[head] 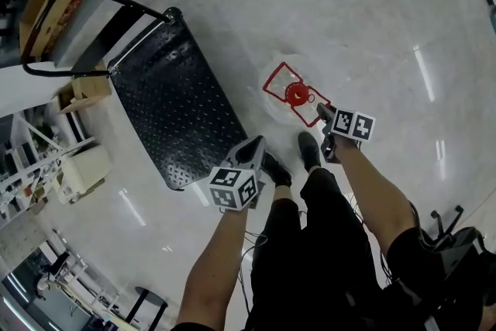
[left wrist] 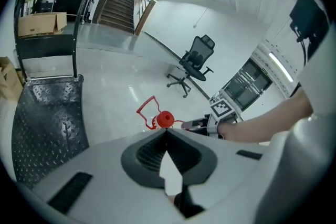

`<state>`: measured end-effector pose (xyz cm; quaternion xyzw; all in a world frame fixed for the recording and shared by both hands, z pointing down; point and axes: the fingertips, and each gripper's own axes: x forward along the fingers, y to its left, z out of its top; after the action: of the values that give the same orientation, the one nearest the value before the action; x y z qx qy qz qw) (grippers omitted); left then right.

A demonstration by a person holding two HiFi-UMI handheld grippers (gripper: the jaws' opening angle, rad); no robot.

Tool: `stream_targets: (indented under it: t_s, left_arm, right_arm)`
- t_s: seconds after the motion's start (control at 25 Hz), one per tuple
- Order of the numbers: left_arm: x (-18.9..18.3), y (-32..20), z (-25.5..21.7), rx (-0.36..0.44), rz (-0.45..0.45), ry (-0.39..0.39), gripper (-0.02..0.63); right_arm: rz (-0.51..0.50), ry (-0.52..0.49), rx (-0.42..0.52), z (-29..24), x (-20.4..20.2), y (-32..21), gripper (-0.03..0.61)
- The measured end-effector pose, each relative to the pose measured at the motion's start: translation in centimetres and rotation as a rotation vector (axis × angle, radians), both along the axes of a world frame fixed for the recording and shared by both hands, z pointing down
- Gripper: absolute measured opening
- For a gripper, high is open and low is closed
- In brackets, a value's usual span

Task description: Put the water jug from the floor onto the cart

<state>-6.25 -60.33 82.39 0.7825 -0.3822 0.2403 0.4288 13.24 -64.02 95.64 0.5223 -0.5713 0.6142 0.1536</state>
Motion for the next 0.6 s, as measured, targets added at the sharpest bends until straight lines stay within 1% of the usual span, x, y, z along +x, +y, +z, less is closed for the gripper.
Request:
stream_targets:
  t_s: [0.16,0.24,0.4,0.6]
  left_arm:
    - [-0.7,0.8,-1.4,0.019,-0.023,0.002,0.0]
    - [-1.4,0.9,-2.4,0.034,-0.056,0.005,0.0]
    - [-3.2,0.7,-5.0,0.074,-0.122,0.002,-0.001]
    - [-6.7,1.0,-8.7,0.145,-0.22,-0.002,-0.002]
  right_arm:
    - [0.037,-0.032,0.02,-1.2,0.2,-0.8,0.092]
    - [0.022,-0.032,0.022,-1.8,-0.1,-1.6,0.089]
    - [-0.06,-0.029,0.03,-3.5,-1.4,-3.0,0.091]
    - [-0.205,-0.046,0.096,-7.7,-4.6,-3.6,0.091]
